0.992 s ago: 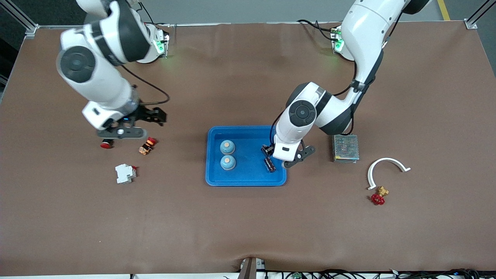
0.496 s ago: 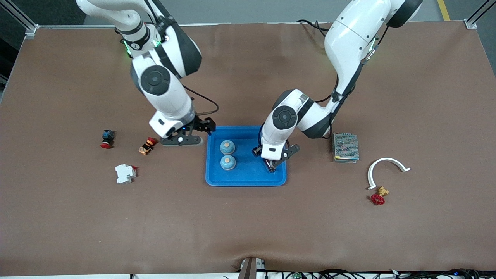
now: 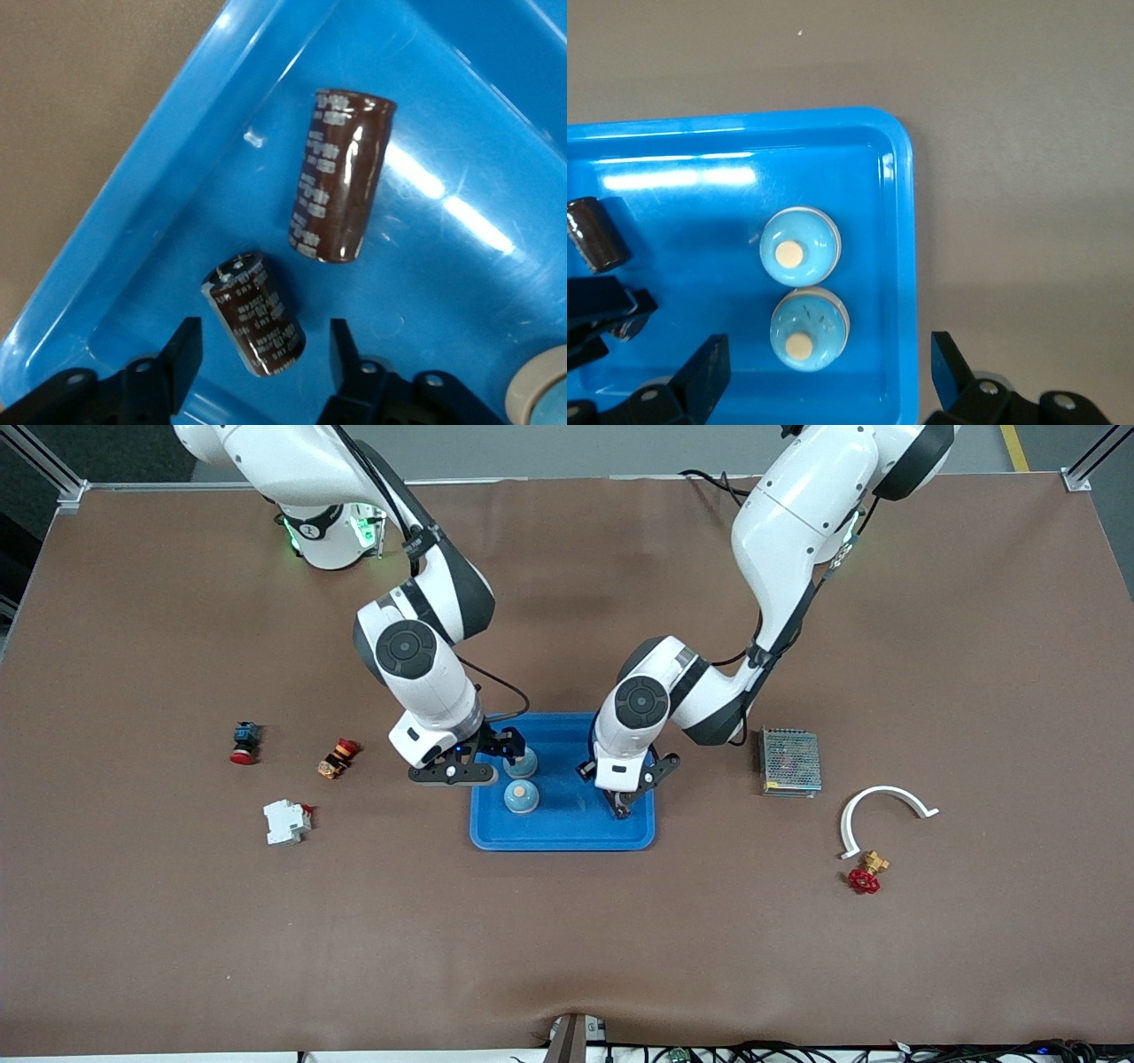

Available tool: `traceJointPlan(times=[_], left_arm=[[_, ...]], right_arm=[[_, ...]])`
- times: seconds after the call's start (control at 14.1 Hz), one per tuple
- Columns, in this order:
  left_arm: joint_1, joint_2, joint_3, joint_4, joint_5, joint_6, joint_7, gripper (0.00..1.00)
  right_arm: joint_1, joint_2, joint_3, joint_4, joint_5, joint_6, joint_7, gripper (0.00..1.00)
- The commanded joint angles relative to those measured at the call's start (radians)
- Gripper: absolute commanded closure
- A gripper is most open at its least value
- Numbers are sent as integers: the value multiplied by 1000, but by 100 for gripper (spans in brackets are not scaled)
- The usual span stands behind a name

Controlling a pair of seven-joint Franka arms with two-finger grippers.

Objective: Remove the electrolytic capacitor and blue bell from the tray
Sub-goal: 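Grasp the capacitor with the left gripper while the right gripper grasps the bell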

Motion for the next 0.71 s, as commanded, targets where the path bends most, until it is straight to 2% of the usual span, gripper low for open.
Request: traceJointPlan(times=[0.0, 0.07, 0.14, 0.28, 0.35, 0.64], left_arm=[[-9, 20, 9, 20, 18, 5, -30, 41], [-9, 23, 9, 20, 18, 5, -30, 49], [-9, 23, 9, 20, 16, 5, -30, 61], [-9, 17, 9, 20, 16, 2, -39, 96], [-10, 12, 9, 21, 16, -5, -45, 100], [5, -69, 9, 21, 20, -70, -55, 100]], right_arm=[[7, 50, -7, 65, 7, -3, 10, 0], [8, 70, -7, 79, 7, -3, 10, 0], [16, 87, -7, 95, 7, -3, 10, 0], [39, 125, -7, 133, 5, -1, 10, 0], [45, 142, -7, 148, 3, -1, 10, 0], [50, 187, -8, 190, -9, -1, 7, 0]])
